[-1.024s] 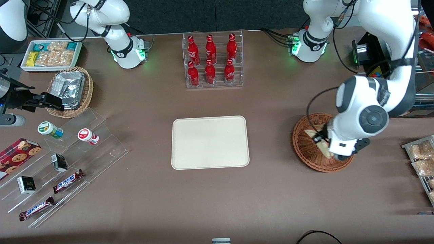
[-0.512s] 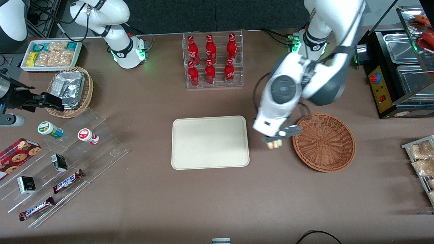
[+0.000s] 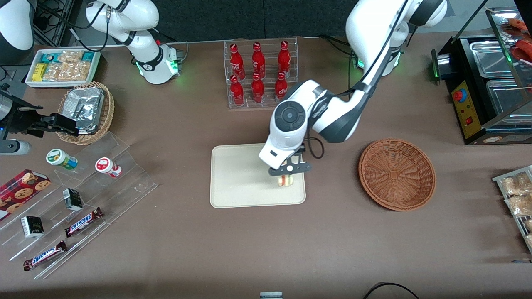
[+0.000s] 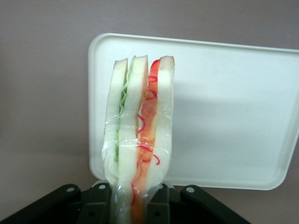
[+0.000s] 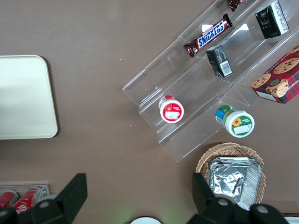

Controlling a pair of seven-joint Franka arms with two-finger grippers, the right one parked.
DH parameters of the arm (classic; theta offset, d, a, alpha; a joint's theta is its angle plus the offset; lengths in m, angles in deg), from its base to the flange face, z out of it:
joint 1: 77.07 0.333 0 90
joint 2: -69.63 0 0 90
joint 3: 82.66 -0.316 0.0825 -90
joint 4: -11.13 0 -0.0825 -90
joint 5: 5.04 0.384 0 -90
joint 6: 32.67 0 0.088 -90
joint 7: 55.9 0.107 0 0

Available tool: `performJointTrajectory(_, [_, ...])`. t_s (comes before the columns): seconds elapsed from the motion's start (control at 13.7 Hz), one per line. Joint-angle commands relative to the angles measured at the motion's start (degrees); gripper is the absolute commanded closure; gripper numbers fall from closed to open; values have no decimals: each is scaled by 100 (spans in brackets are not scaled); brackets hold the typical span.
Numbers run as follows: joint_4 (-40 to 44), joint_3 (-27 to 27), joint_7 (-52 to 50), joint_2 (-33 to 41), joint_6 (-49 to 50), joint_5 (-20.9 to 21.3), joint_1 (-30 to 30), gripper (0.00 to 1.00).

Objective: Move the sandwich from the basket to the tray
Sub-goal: 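Carry the sandwich with the left gripper over the cream tray, then lower the sandwich onto the tray and open the left gripper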

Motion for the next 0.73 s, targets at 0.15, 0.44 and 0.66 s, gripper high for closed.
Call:
performJointTrajectory(0.15, [258,222,228,-628,-457,-27,-179,97])
performJointTrajectory(0.44, [328,213,272,-1077,-914,200,-354,97])
performJointTrajectory(0.66, [477,187,237,-1350,-959,272,-433,86])
